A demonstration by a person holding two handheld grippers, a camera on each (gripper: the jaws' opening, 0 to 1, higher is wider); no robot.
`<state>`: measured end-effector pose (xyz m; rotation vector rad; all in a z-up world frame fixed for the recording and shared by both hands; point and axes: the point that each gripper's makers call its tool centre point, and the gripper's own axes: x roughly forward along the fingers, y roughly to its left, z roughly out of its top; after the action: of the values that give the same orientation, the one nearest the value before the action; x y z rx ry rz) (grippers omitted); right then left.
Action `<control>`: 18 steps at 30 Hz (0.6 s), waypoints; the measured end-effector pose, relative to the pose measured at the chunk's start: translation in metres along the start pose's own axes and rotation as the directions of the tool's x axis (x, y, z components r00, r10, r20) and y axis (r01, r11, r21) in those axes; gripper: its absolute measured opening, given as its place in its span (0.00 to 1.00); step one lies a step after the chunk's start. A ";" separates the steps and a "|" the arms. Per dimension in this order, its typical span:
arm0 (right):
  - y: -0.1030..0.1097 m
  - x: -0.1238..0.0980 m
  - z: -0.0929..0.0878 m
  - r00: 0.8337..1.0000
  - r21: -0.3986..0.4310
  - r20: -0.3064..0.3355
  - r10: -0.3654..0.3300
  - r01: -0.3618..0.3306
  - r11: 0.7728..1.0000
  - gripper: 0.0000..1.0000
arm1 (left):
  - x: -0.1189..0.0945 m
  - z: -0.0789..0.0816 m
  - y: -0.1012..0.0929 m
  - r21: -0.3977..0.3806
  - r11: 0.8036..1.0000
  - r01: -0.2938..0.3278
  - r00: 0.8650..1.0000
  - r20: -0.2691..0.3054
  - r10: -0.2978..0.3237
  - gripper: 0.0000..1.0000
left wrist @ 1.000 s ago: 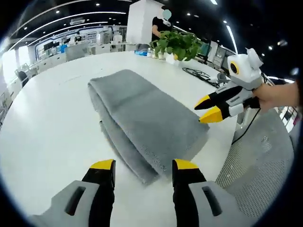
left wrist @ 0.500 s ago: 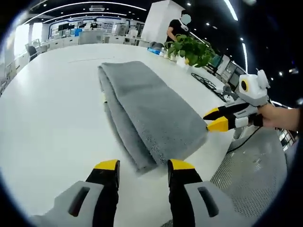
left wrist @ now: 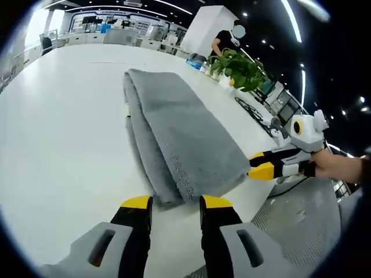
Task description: Fold the towel on the table until its edges align and the towel forms a compact rectangular stack.
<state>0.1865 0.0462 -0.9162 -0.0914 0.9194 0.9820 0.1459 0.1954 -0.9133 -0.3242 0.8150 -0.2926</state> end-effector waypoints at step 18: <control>0.010 -0.003 0.010 0.996 -0.333 -0.023 -0.089 0.077 0.940 0.26 | 0.000 0.018 0.006 -0.100 0.995 0.010 1.000 0.011 -0.009 0.07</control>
<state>0.1841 0.0546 -0.9044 -0.4320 0.7702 1.0520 0.1601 0.2038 -0.9037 -0.4234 0.8197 -0.2593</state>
